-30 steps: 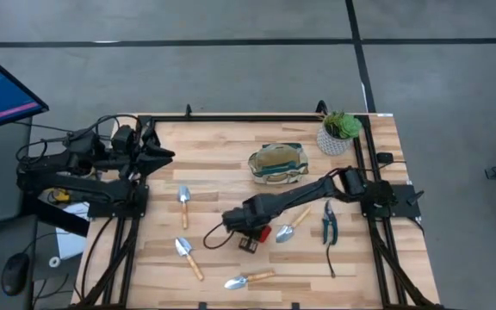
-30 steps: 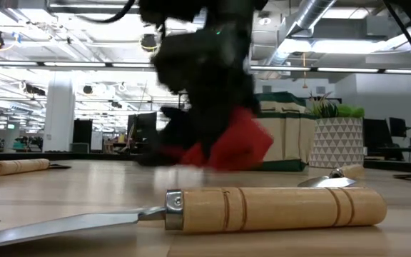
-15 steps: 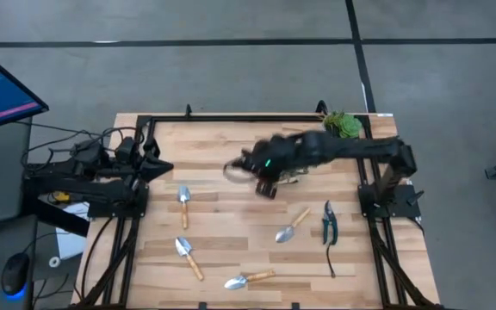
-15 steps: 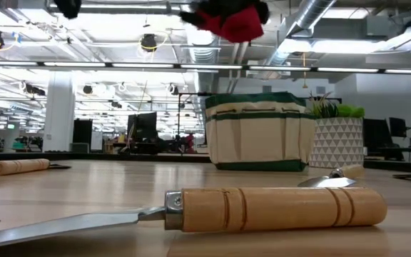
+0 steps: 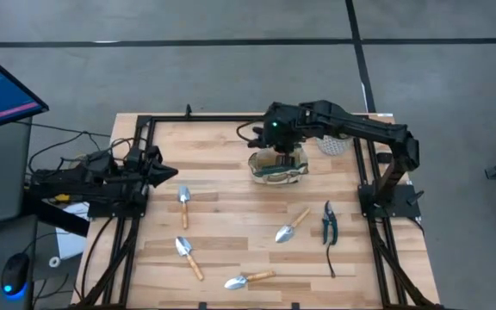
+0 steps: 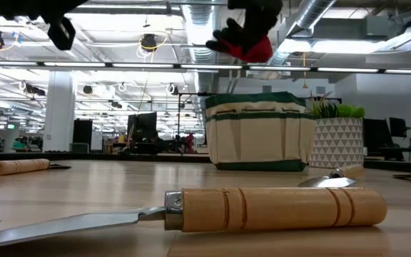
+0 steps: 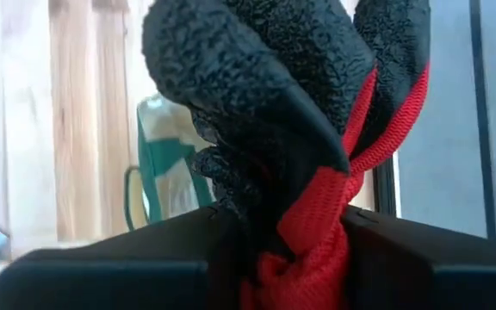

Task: Pick & Place Garden tools in Gardening bag
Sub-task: Put the glove into the gardening bag

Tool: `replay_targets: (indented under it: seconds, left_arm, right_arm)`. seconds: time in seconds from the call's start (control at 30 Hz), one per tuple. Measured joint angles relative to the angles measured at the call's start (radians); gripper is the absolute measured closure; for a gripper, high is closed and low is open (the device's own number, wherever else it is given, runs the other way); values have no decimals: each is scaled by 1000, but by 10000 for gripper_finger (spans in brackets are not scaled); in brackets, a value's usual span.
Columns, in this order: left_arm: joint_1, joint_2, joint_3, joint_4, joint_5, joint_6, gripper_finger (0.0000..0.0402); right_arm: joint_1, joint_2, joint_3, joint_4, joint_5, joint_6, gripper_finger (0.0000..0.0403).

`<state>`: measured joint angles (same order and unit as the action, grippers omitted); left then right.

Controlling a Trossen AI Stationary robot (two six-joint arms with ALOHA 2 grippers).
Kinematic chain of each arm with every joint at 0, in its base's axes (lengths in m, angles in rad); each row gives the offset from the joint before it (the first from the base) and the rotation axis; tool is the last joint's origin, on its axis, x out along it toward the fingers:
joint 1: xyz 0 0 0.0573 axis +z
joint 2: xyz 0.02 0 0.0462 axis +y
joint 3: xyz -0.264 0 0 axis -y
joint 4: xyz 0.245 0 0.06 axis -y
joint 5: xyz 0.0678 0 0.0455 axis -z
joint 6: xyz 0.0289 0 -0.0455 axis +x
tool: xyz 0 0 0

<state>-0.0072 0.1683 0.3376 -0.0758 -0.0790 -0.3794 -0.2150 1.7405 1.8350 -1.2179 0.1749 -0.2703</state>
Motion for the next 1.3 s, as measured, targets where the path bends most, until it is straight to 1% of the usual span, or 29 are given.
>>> replay_targets:
  seconds: [0.1,0.27,0.43,0.57,0.63,0.8,1.13,1.2,1.3]
  left_arm:
    - [0,0,-29,14,-2,-1,400]
    - [0,0,-48,24,-19,-16,400]
    - [0,0,-48,26,-26,-17,400]
    - [0,0,-49,27,-26,-16,400]
    - [0,-1,-61,30,-30,-16,400]
    - [0,0,-105,42,-39,-42,400]
    - [0,0,-147,61,-46,-50,400]
    - [0,0,-158,76,-46,-51,400]
    - [0,0,-174,95,-47,-55,400]
  right_arm:
    - [-24,-7,-82,10,-39,-20,333]
    - [-39,-10,-202,77,-93,-35,333]
    - [-35,-11,-299,123,-99,-73,333]
    - [-42,-11,-338,130,-99,-85,333]
    - [-44,-11,-347,139,-97,-96,326]
    - [-43,-12,-361,168,-97,-99,277]
    - [-43,-12,-362,160,-96,-60,156]
    - [-43,-12,-355,144,-96,-52,140]
    - [-43,-11,-312,104,-96,-44,130]
